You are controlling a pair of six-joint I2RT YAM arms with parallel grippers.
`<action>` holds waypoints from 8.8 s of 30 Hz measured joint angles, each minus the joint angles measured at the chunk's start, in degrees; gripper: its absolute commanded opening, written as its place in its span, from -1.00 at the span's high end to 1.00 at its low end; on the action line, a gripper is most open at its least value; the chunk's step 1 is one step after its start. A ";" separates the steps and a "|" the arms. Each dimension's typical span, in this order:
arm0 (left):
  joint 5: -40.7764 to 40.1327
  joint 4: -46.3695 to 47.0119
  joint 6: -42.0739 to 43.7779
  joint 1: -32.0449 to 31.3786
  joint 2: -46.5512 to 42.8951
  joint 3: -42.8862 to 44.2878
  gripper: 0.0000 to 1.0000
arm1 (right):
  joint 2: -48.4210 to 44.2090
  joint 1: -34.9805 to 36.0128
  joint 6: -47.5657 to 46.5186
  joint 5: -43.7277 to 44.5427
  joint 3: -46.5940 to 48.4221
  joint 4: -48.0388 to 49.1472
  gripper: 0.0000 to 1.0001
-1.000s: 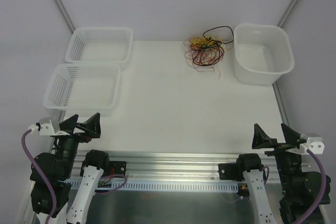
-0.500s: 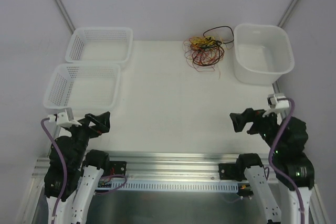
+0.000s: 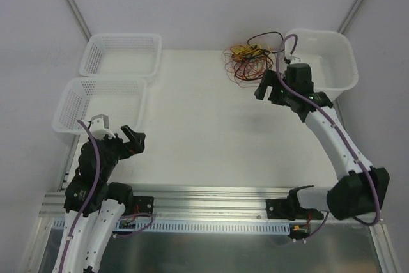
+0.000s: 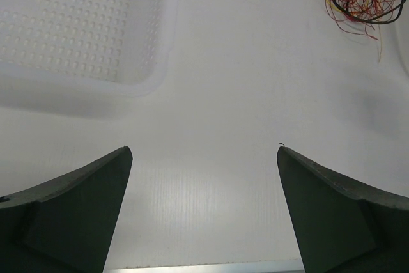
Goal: Untangle the cables
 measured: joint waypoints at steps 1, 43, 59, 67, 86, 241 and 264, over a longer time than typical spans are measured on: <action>0.04 0.50 0.24 0.00 -0.28 -0.85 -0.98 | 3.74 0.83 0.35 1.42 2.05 1.86 -0.99; 2.93 4.37 1.75 0.04 -0.04 -3.37 -0.98 | 60.00 1.11 7.04 -3.17 30.88 24.06 0.99; 8.63 4.39 1.79 0.04 0.22 -3.85 -0.98 | 25.97 35.17 4.26 -0.11 -7.28 17.77 0.18; 12.46 4.72 1.84 0.04 3.19 -3.91 -0.98 | 18.47 46.05 1.86 7.78 -4.72 9.14 -0.60; 21.53 11.98 -3.32 -11.28 29.75 -0.37 -0.98 | -7.72 36.22 0.76 26.18 -11.17 -5.33 -0.78; -17.11 21.90 -6.88 -37.81 44.35 3.17 1.00 | -27.69 16.24 2.75 24.00 -17.46 -11.91 -0.09; -5.51 20.57 -5.07 -37.86 45.03 3.82 1.00 | 8.24 37.81 -14.67 -4.79 1.86 -1.77 -0.29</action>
